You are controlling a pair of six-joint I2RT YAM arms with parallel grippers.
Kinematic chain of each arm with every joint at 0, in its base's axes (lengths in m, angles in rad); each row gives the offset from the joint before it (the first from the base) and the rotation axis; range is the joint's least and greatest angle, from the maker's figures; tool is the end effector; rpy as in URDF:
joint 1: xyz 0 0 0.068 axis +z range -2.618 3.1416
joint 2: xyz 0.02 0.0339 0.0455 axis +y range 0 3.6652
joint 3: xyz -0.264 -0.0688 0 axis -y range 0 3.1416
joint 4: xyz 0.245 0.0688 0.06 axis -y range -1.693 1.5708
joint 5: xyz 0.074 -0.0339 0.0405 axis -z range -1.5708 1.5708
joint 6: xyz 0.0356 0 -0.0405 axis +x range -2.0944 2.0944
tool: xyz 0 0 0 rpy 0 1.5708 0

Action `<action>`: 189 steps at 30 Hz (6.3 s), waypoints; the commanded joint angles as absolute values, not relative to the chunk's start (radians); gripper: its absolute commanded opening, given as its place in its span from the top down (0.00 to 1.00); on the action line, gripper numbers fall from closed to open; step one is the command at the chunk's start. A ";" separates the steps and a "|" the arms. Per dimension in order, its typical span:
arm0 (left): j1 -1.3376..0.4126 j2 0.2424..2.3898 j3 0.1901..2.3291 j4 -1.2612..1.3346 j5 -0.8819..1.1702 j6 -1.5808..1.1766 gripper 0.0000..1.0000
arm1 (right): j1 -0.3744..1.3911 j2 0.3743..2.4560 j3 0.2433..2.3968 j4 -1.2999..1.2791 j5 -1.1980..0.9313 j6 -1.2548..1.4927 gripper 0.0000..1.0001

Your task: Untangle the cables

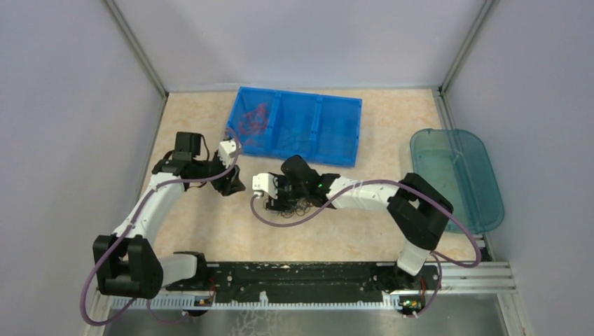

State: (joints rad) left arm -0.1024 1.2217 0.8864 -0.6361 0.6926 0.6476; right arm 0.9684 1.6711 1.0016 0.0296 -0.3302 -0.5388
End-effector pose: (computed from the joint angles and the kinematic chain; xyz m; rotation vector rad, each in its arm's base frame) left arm 0.2344 -0.0469 0.2539 1.0917 2.0663 -0.6139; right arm 0.1957 0.3050 0.2069 -1.6610 1.4976 0.6014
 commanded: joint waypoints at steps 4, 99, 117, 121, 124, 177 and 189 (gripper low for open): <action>-0.057 1.200 0.893 -0.673 0.753 0.669 0.34 | 1.031 1.764 1.083 -0.107 -0.206 -0.817 0.44; -0.374 1.095 1.304 -0.816 0.879 0.560 1.00 | 0.960 1.142 0.659 0.588 -0.143 0.052 0.27; -0.379 1.117 1.556 -0.702 0.974 0.339 1.00 | 0.968 1.387 0.796 0.812 -0.262 0.215 0.13; -0.377 1.123 1.612 -0.700 0.979 0.322 1.00 | 0.967 1.396 0.784 0.820 -0.249 0.204 0.12; -0.378 1.124 1.646 -0.696 0.982 0.308 1.00 | 0.965 1.415 0.779 0.849 -0.245 0.205 0.12; -0.413 1.923 1.888 -0.310 0.340 0.463 0.05 | 0.800 0.978 0.570 0.260 0.344 0.279 0.02; -0.411 1.463 1.498 -0.628 0.551 0.559 0.00 | 0.798 1.197 0.672 0.249 -0.041 0.310 0.13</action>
State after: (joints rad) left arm -0.4084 1.5501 1.5925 -0.4881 0.4911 0.5049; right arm 0.8021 1.1004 0.5816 0.2371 0.1566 0.2989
